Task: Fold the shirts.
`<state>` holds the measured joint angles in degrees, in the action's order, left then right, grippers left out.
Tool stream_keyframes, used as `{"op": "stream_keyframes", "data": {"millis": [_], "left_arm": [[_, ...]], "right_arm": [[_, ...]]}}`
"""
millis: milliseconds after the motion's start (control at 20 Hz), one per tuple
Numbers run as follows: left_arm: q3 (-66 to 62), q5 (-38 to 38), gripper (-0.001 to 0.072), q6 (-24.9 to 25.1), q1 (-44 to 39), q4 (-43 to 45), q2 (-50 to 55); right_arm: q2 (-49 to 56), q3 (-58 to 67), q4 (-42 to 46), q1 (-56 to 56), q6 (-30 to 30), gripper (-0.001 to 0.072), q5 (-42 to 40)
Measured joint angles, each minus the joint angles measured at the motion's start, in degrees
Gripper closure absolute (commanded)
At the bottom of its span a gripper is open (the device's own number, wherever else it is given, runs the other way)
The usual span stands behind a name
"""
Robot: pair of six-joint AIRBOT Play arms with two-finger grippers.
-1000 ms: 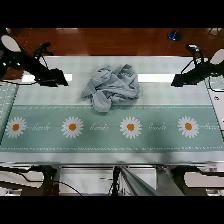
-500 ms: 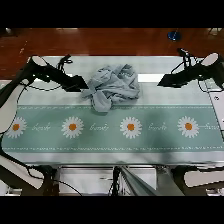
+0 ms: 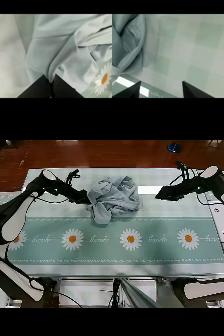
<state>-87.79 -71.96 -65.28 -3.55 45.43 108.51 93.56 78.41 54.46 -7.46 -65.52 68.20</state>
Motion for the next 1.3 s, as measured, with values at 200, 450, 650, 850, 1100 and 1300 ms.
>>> {"op": "stream_keyframes", "data": {"millis": [200, 450, 650, 850, 1100, 1300], "left_arm": [[-3.4, -3.6, 0.0676, 0.0, 1.4, 0.0, 0.0], [-7.0, -6.3, 0.0676, -0.7, 2.2, 0.0, -0.1], [-9.7, -7.5, 0.0677, -0.9, 2.4, 0.0, -0.3], [-15.5, -9.4, 0.0678, -0.9, 3.0, 0.0, -3.2], [-26.8, -9.0, 0.0678, -1.6, 5.4, -0.1, -15.6], [-30.1, -2.3, 0.0678, -1.8, 6.8, -0.5, -32.1]], "right_arm": [[2.8, -2.2, -7.8, 0.8, 1.6, 0.0115, -0.2], [8.2, -3.3, -18.6, 5.8, 3.9, 0.0146, -2.3], [10.1, -3.4, -23.8, 10.9, 4.3, 0.0693, -7.1], [5.5, -3.4, -28.7, 11.1, 6.3, 0.0693, -7.9], [-12.3, -3.4, -30.9, 5.2, 7.2, 0.0694, -7.7], [-31.5, -3.0, -32.3, -0.4, 6.7, 0.0693, -11.7]]}}
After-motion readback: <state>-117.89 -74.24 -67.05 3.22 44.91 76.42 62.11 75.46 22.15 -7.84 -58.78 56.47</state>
